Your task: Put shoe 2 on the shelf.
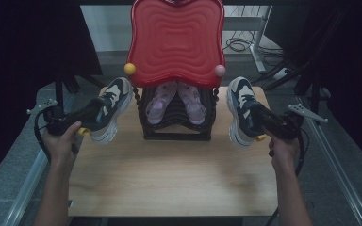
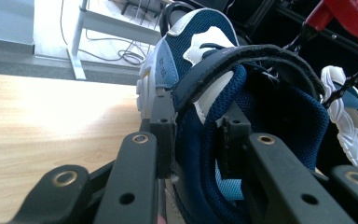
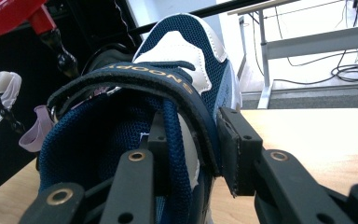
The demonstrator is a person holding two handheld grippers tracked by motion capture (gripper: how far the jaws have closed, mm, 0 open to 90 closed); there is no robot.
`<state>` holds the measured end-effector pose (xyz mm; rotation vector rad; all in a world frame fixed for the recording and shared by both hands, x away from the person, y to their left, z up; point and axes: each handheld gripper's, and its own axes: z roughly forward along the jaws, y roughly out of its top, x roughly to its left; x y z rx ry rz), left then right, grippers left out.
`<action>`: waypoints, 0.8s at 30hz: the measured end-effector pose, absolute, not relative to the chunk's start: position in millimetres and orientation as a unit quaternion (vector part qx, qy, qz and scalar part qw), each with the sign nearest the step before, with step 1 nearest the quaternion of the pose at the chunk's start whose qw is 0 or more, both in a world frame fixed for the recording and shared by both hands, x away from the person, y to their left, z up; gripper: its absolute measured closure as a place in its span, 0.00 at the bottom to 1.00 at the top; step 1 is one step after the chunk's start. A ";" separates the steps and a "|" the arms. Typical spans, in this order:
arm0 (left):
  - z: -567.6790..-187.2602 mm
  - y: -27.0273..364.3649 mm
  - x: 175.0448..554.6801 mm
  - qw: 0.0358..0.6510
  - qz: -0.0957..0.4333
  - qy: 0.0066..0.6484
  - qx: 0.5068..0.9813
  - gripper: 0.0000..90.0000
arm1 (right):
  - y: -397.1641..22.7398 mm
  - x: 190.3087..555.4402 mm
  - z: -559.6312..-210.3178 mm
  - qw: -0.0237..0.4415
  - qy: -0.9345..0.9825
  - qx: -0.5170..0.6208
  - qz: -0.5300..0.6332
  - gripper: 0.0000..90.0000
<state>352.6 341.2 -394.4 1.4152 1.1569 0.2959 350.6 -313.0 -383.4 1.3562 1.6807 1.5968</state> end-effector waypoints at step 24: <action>-381.6 343.1 362.3 0.612 0.145 0.502 0.594 0.81 | -311.5 373.9 -359.6 0.232 0.604 0.500 0.575 0.76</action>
